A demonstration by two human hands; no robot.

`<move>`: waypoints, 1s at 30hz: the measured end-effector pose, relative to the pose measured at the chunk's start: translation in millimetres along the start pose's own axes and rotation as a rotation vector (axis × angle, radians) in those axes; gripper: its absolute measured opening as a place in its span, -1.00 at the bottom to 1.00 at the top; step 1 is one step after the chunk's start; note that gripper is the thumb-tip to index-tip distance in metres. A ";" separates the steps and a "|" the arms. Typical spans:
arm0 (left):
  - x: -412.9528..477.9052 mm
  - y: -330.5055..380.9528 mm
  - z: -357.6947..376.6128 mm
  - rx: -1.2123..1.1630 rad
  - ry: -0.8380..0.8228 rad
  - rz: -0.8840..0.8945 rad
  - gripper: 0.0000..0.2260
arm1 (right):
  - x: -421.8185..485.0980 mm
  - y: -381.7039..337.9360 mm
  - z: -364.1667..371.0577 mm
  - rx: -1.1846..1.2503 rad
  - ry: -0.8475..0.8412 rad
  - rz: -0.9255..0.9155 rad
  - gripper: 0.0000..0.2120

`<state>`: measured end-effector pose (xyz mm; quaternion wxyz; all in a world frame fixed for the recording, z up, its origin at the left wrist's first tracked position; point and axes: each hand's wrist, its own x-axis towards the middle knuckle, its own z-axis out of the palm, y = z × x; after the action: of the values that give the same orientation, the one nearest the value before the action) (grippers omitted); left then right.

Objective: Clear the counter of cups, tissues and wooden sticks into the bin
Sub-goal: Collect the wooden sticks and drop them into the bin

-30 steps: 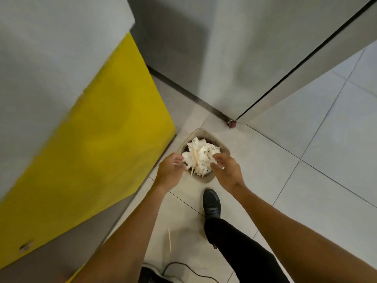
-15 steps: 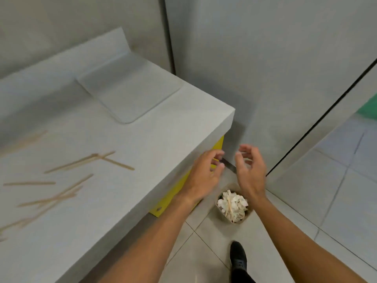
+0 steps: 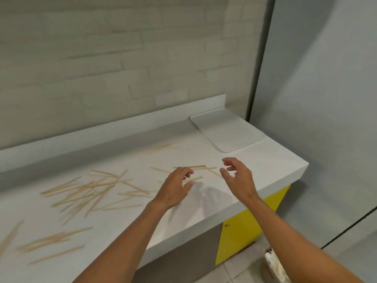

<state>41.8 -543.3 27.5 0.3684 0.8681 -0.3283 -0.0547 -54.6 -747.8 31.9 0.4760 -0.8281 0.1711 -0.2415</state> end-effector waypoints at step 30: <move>68.5 -75.1 2.5 0.173 -0.124 -0.307 -0.95 | 141.6 44.0 96.6 -0.522 -0.583 -0.138 -0.80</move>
<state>134.1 -548.1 -15.0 0.2587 0.9315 -0.2172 -0.1351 114.2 -773.8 -14.4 0.2608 -0.9647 0.0280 0.0239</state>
